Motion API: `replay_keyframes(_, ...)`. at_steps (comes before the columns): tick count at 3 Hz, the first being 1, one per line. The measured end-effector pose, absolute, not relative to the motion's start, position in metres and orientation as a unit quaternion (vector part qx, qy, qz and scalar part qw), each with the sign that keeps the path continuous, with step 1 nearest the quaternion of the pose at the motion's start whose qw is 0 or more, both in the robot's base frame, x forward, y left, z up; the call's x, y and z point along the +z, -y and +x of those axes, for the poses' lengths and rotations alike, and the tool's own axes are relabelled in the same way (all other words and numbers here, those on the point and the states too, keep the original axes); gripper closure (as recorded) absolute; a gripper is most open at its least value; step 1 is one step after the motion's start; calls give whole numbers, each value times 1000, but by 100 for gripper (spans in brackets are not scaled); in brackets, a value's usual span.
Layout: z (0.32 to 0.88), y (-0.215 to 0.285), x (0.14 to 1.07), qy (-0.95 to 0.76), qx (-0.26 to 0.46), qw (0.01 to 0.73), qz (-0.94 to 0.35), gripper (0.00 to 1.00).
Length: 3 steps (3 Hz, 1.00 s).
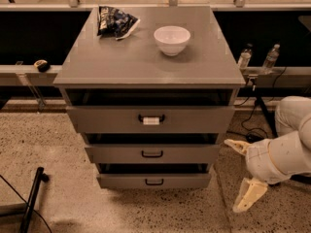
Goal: Open bottom drawer
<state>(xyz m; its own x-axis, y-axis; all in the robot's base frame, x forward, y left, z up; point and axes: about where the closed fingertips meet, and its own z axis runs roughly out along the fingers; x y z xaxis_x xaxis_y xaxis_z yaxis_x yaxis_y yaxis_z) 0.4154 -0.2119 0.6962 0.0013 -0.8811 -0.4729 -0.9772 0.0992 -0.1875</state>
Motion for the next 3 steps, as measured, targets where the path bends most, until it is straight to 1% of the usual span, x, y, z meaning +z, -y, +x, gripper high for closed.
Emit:
replay_keyframes(1,418,215,693,-676,85,252,-687,0)
replay_keyframes(2,426,174,651,-656,122,249,-702,0)
replay_keyframes(3,426,126,579,-638,178,270,-699,0)
